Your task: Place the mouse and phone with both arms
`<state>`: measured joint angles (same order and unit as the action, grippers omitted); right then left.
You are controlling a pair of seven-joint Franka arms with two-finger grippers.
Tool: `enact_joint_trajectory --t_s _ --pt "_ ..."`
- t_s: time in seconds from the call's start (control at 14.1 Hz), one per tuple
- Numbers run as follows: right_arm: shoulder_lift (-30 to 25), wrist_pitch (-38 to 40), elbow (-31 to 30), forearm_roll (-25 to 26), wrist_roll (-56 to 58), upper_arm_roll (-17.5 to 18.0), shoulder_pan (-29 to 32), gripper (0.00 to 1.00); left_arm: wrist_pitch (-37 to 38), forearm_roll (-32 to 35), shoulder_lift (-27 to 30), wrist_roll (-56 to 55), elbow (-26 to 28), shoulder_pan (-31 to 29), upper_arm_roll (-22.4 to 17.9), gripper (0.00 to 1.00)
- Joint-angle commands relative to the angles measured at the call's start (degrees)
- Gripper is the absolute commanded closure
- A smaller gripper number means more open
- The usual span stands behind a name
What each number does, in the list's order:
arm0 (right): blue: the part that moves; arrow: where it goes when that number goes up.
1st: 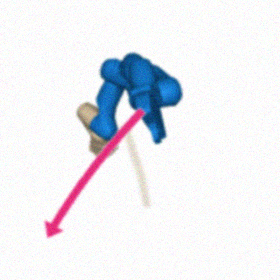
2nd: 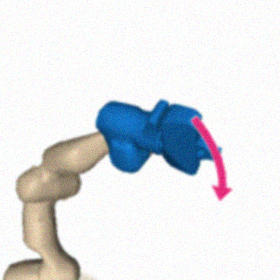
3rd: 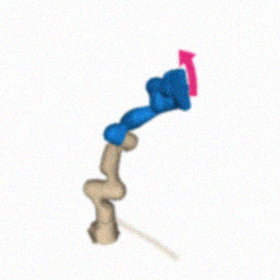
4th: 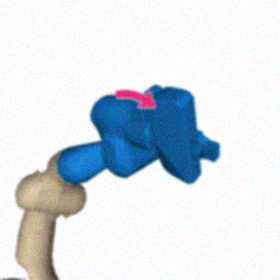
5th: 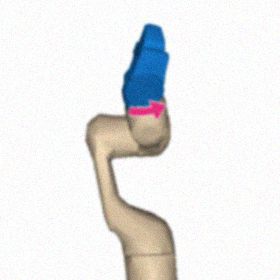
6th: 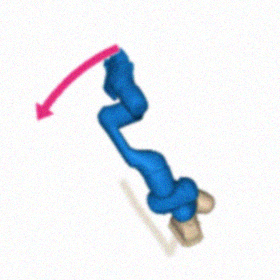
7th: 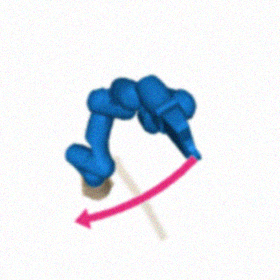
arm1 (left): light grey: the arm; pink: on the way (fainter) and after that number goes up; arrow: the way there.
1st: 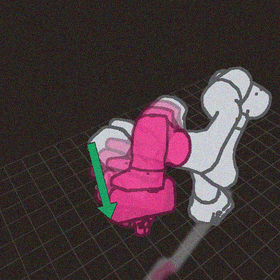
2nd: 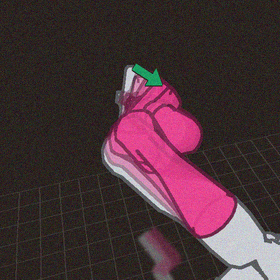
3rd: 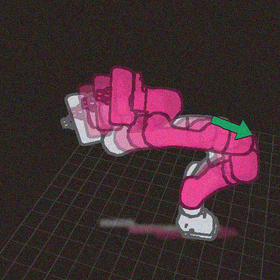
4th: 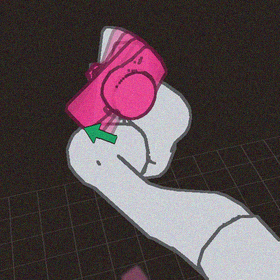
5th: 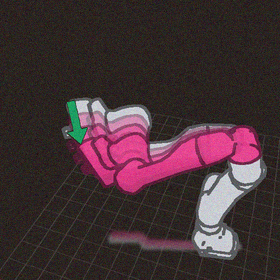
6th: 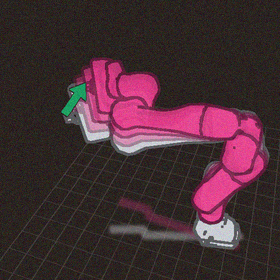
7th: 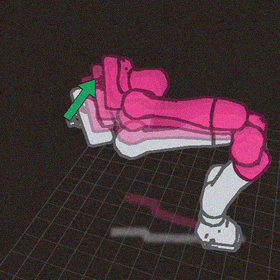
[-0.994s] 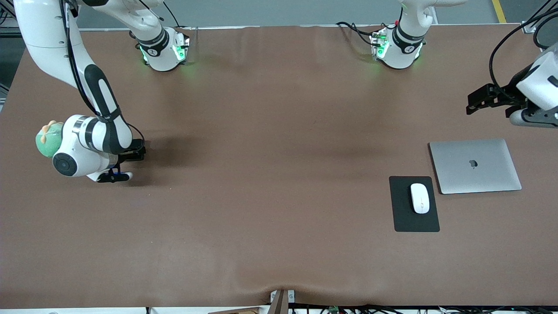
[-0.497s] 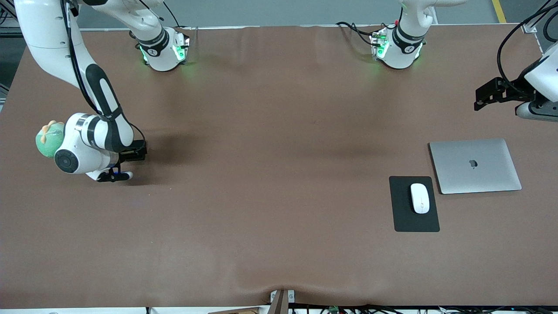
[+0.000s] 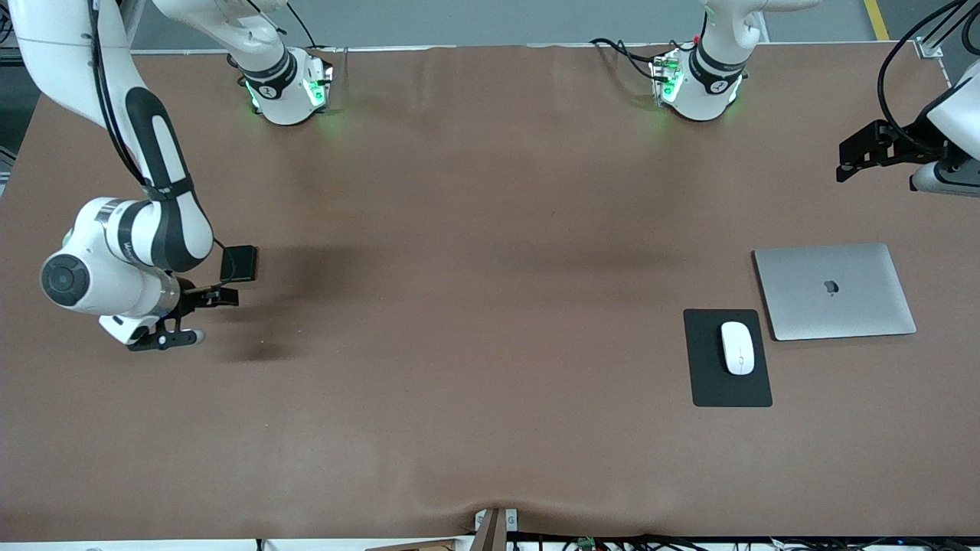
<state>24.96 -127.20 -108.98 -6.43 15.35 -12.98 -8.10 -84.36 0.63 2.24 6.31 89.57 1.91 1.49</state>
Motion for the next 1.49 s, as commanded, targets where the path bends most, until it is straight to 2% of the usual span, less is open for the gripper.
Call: enact_joint_trajectory --t_s 0.0,0.07,0.28,0.43,0.71,0.78,0.92,1.07,1.42 --pt "-0.70 -11.52 -3.23 -0.34 0.38 3.82 1.06 0.00 1.04 0.25 2.41 -0.16 0.78 0.28 0.01 0.00" --pt "-0.53 -17.58 -5.17 -0.34 0.12 4.19 1.06 0.00 0.96 0.25 2.94 -0.16 1.57 0.28 0.01 0.00" --pt "-2.45 -18.96 -6.77 -0.34 0.38 4.45 1.50 0.00 1.04 0.07 2.86 -0.34 1.49 0.28 0.01 0.00" --pt "-5.88 -18.79 -2.41 -0.34 0.03 4.45 2.11 0.00 1.31 0.07 2.68 -0.34 1.49 0.28 0.01 0.00" --pt "-8.52 -17.39 7.01 -0.43 0.21 4.10 3.35 0.00 1.31 0.07 2.42 -0.43 1.40 0.28 0.01 0.00" --pt "-9.57 -13.81 8.85 -0.34 0.81 4.01 3.87 0.00 1.31 0.07 2.33 -0.43 1.40 0.28 0.01 0.00" --pt "-10.11 4.76 17.43 -0.34 2.84 3.93 4.14 0.00 1.31 0.07 2.24 -0.43 1.40 0.28 0.01 0.00" --pt "-10.80 17.20 22.65 -0.25 2.40 4.19 5.36 0.00 1.31 0.07 2.24 -0.43 1.40 0.20 0.01 0.00" --pt "-19.15 31.29 23.81 0.27 2.32 4.54 7.48 0.00 1.39 0.07 2.24 -0.34 1.40 0.20 -0.08 0.00"
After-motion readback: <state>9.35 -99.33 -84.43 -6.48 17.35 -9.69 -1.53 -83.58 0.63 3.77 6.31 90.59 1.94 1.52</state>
